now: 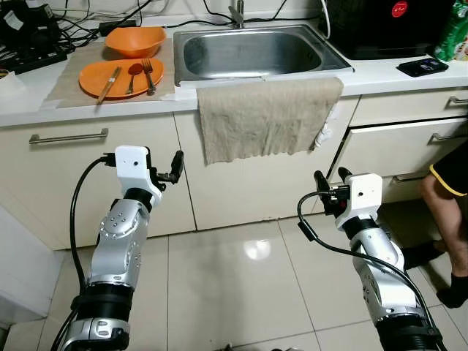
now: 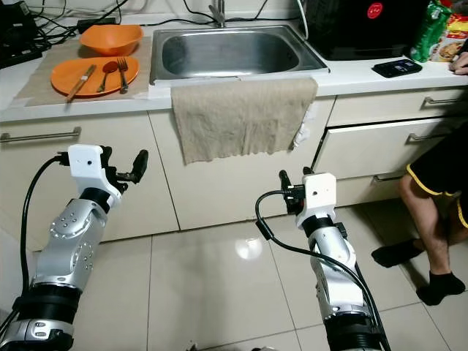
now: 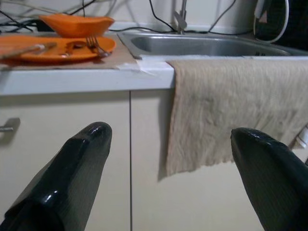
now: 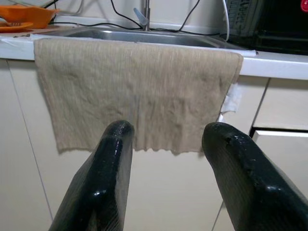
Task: Kitchen organization
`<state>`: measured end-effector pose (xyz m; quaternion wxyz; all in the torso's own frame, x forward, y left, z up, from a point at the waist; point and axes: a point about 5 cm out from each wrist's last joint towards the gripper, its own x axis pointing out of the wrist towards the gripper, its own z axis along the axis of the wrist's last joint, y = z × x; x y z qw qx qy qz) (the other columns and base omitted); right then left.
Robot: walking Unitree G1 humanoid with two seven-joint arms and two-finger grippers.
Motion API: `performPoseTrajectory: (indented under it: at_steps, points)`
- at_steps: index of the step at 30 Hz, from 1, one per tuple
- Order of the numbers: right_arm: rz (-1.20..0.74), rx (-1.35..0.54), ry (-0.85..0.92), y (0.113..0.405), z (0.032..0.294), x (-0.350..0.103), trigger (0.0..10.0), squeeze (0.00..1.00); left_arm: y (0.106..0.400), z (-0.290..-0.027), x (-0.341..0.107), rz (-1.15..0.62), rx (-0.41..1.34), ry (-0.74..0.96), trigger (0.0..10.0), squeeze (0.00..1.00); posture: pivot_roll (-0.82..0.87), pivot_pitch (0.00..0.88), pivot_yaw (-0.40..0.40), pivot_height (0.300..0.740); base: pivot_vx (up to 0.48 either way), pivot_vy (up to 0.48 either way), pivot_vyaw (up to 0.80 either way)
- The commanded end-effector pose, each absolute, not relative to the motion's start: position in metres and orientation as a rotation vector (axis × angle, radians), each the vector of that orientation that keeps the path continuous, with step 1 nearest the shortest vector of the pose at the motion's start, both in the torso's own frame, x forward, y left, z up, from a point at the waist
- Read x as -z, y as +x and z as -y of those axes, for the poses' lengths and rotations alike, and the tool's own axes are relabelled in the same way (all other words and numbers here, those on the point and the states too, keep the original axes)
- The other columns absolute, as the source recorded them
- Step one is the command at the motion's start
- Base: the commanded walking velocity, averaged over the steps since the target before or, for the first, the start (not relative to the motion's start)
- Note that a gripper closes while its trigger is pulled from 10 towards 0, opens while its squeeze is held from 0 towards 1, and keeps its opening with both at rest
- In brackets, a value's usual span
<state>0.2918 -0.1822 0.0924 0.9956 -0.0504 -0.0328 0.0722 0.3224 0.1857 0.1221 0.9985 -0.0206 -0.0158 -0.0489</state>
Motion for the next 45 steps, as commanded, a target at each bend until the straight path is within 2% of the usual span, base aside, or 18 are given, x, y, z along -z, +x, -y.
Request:
performPoseTrajectory:
  at_steps: [1, 10, 21, 28, 36, 45]
  points:
    - [0.089, -0.137, -0.112, 0.294, 0.184, -0.099, 10.0, 0.00, 0.326, -0.184, -0.133, 0.067, 0.100, -0.044, 10.0, 0.00, -0.01, 0.000, 0.029, 0.740, 0.345, 0.334, 0.00]
    - [0.098, -0.122, -0.060, 0.299, 0.179, -0.107, 10.0, 0.00, 0.326, -0.184, -0.132, 0.057, 0.101, -0.048, 10.0, 0.00, -0.01, 0.000, 0.027, 0.740, 0.368, 0.306, 0.00]
    - [0.131, -0.154, -0.106, 0.301, 0.174, -0.114, 10.0, 0.00, 0.328, -0.181, -0.143, 0.110, 0.079, -0.050, 10.0, 0.00, 0.00, 0.000, 0.022, 0.740, 0.377, 0.296, 0.00]
    - [0.150, -0.140, -0.108, 0.307, 0.179, -0.128, 10.0, 0.00, 0.331, -0.168, -0.152, 0.107, 0.136, 0.010, 10.0, 0.00, 0.00, 0.000, 0.025, 0.740, 0.386, 0.282, 0.00]
    - [0.185, -0.118, -0.109, 0.312, 0.182, -0.142, 10.0, 0.00, 0.331, -0.153, -0.164, 0.126, 0.206, 0.035, 10.0, 0.00, -0.01, 0.000, 0.033, 0.740, 0.440, 0.000, 0.00]
    - [0.213, -0.107, -0.108, 0.314, 0.181, -0.152, 10.0, 0.00, 0.331, -0.146, -0.174, 0.140, 0.222, 0.058, 10.0, 0.00, -0.01, 0.000, 0.037, 0.740, 0.000, 0.000, 0.00]
